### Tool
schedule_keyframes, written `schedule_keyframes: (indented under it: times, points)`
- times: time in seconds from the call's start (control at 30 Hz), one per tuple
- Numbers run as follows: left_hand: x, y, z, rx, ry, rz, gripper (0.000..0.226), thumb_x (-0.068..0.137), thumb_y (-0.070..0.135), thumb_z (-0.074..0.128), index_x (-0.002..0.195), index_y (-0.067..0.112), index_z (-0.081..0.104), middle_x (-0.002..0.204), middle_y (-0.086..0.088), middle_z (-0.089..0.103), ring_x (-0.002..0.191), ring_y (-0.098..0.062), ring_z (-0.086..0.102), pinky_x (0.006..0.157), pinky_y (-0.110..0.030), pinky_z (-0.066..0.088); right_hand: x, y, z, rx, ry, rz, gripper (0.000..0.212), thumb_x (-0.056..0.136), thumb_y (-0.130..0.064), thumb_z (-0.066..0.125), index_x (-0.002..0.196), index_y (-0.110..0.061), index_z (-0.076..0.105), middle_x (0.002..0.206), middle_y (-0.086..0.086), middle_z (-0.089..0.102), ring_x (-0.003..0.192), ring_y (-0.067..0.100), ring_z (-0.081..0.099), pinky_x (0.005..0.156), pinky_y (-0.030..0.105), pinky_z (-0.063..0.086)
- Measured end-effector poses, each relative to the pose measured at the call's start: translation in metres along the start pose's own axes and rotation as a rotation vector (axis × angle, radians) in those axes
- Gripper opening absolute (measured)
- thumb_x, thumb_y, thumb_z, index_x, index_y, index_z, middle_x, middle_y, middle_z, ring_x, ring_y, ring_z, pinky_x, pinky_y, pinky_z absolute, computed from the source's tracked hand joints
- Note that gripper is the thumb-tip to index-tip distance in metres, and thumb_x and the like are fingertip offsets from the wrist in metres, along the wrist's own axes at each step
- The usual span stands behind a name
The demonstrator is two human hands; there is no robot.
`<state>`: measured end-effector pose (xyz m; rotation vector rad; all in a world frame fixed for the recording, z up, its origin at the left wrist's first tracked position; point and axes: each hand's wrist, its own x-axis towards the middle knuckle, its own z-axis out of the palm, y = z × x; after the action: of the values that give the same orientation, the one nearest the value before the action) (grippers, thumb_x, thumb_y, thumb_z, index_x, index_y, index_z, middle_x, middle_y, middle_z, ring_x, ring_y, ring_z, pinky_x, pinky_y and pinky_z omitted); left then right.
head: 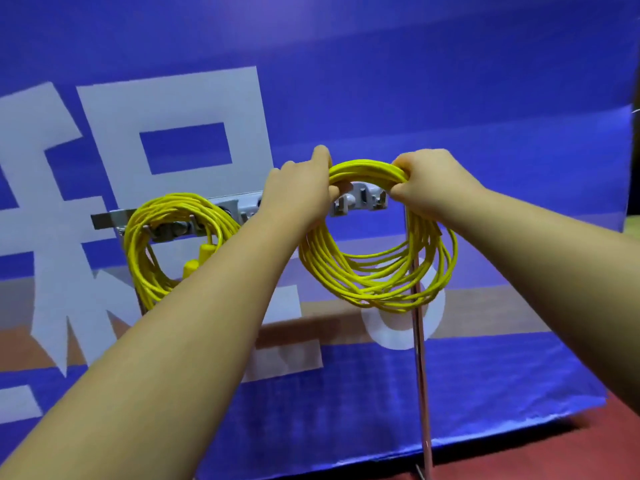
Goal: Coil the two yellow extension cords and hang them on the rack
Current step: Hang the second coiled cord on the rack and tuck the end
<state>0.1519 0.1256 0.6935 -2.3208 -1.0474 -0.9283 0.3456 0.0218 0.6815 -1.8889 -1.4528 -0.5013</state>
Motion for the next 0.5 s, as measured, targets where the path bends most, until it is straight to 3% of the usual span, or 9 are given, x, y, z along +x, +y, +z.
schedule_keyframes:
  times: [0.1, 0.2, 0.27, 0.37, 0.5]
  points:
    - [0.016, 0.000, 0.007, -0.095, -0.076, -0.061, 0.029, 0.100, 0.047, 0.056, 0.112, 0.024, 0.043, 0.097, -0.009, 0.065, 0.090, -0.035, 0.058, 0.078, -0.043, 0.044, 0.012, 0.007, 0.001, -0.057, 0.027, 0.011, 0.005, 0.090, -0.032, 0.066, 0.090, -0.028, 0.069, 0.080, -0.001, 0.064, 0.082, 0.029, 0.064, 0.063, 0.034, 0.049]
    - [0.023, -0.004, 0.016, -0.189, -0.193, -0.119, 0.056, 0.087, 0.080, 0.055, 0.110, 0.029, 0.044, 0.092, -0.003, 0.064, 0.093, -0.034, 0.061, 0.087, -0.049, 0.053, 0.019, 0.013, 0.007, -0.100, -0.015, 0.026, 0.008, 0.087, -0.033, 0.069, 0.094, -0.030, 0.070, 0.083, -0.001, 0.067, 0.082, 0.028, 0.065, 0.061, 0.033, 0.051]
    - [0.022, -0.007, 0.020, -0.187, -0.204, -0.109, 0.065, 0.082, 0.089, 0.048, 0.110, 0.031, 0.046, 0.092, -0.003, 0.065, 0.094, -0.031, 0.061, 0.090, -0.051, 0.053, 0.021, 0.015, 0.013, -0.116, -0.052, 0.034, 0.012, 0.086, -0.032, 0.073, 0.094, -0.024, 0.071, 0.082, 0.003, 0.067, 0.081, 0.027, 0.065, 0.061, 0.034, 0.052]
    - [0.012, -0.011, 0.023, -0.133, -0.165, -0.031, 0.069, 0.082, 0.092, 0.039, 0.114, 0.031, 0.048, 0.094, -0.001, 0.062, 0.094, -0.027, 0.054, 0.087, -0.047, 0.046, 0.022, 0.019, 0.018, -0.129, -0.111, 0.032, 0.019, 0.083, -0.034, 0.079, 0.089, -0.018, 0.070, 0.082, 0.007, 0.069, 0.079, 0.025, 0.064, 0.063, 0.033, 0.051]
    - [-0.002, -0.017, 0.032, -0.014, -0.115, 0.110, 0.067, 0.092, 0.086, 0.026, 0.121, 0.031, 0.052, 0.100, 0.001, 0.062, 0.099, -0.026, 0.053, 0.084, -0.046, 0.038, 0.020, 0.020, 0.015, -0.151, -0.169, 0.005, 0.035, 0.082, -0.045, 0.087, 0.086, -0.021, 0.061, 0.081, 0.003, 0.066, 0.076, 0.021, 0.060, 0.061, 0.033, 0.046]
